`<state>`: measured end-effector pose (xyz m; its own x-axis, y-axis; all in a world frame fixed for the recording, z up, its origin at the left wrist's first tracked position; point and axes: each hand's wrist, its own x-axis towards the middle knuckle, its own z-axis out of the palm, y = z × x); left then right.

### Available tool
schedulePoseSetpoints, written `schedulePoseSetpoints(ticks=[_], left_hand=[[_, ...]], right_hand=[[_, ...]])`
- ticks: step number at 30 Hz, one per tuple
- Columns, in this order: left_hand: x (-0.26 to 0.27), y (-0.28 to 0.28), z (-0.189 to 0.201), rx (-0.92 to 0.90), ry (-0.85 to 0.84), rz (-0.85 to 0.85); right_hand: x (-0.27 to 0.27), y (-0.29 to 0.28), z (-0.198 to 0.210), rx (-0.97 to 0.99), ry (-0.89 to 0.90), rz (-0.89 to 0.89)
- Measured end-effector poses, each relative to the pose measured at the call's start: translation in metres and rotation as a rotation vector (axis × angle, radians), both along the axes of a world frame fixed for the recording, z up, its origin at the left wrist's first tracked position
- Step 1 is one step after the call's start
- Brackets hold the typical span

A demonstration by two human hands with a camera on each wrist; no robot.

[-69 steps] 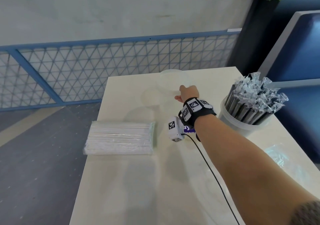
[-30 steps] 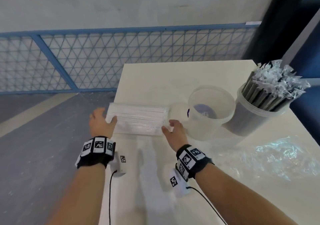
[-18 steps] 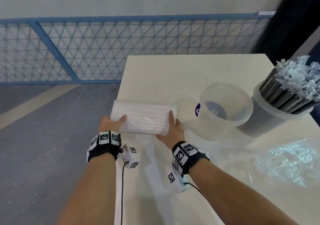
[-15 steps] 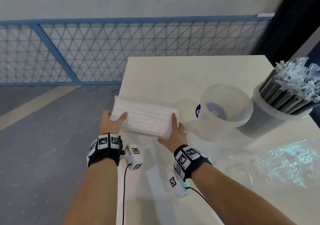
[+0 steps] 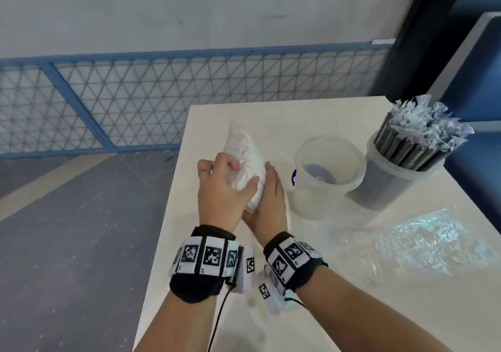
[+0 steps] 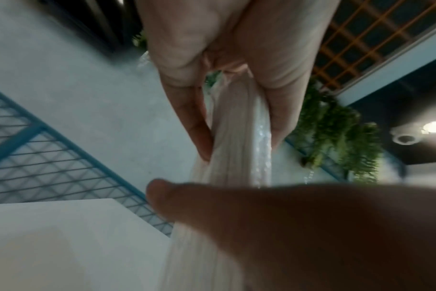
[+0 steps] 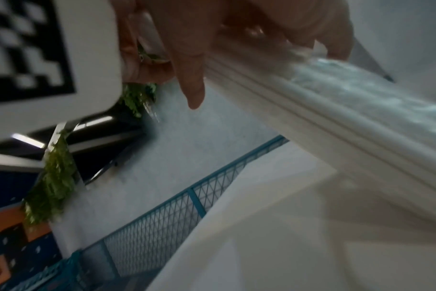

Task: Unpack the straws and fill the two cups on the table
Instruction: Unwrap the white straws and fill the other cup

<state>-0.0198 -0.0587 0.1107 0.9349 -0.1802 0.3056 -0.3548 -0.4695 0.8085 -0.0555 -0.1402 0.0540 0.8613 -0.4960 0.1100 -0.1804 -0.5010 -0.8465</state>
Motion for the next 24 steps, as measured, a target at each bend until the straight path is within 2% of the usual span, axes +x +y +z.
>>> schedulePoseSetpoints(ticks=[3, 6, 9, 13, 17, 20, 24], left_hand=[[-0.012, -0.01, 0.004, -0.046, 0.003, -0.206], [-0.009, -0.009, 0.002, -0.155, 0.102, -0.379], [0.001, -0.001, -0.009, -0.139, 0.207, -0.374], [0.006, 0.011, -0.024, -0.079, 0.439, -0.417], [-0.004, 0.011, -0.032, -0.171, 0.598, -0.496], [-0.016, 0.0, -0.034, -0.207, 0.635, -0.497], [-0.032, -0.013, -0.03, -0.188, 0.577, -0.428]], right_hand=[[-0.006, -0.017, 0.009, 0.09, -0.096, -0.085], [-0.016, -0.034, 0.018, 0.27, -0.183, -0.094], [-0.034, -0.043, 0.026, 0.347, -0.152, -0.074], [-0.058, -0.054, 0.028, 0.391, -0.132, -0.007], [-0.077, -0.068, 0.03, 0.485, -0.095, 0.079], [-0.087, -0.073, 0.027, 0.557, -0.073, 0.111], [-0.095, -0.081, 0.025, 0.559, -0.095, 0.073]])
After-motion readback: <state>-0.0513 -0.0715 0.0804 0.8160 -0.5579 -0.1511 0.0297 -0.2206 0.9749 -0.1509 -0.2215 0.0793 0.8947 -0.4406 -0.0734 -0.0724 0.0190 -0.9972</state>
